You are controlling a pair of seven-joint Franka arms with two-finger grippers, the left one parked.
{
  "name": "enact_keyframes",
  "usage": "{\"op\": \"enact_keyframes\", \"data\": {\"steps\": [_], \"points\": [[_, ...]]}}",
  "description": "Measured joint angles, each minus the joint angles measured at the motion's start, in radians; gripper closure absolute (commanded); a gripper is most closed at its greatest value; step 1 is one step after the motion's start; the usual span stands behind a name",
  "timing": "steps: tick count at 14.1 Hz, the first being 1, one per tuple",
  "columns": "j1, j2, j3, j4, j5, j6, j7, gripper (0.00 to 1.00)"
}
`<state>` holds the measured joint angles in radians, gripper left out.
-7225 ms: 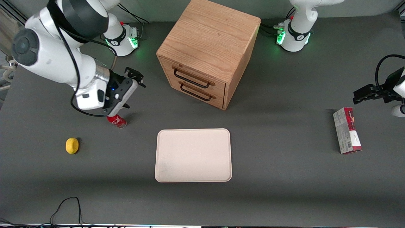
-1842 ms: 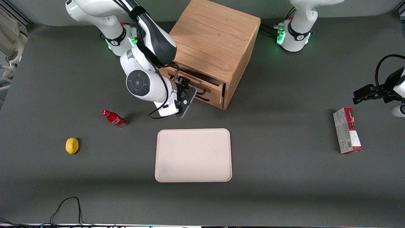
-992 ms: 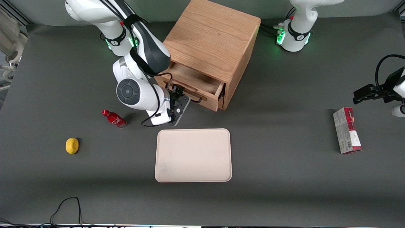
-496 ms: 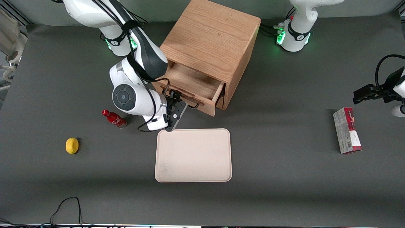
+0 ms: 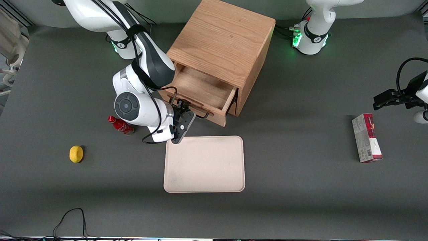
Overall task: Open upper drawer
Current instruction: 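Pull the upper drawer outward from the cabinet with the right gripper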
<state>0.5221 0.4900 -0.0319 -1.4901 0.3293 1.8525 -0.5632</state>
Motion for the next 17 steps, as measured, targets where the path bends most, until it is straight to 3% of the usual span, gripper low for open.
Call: {"op": "enact_keyframes", "data": {"steps": [17], "points": [[-0.071,0.055,-0.001,0.091,-0.013,0.006,-0.020,0.00]]}}
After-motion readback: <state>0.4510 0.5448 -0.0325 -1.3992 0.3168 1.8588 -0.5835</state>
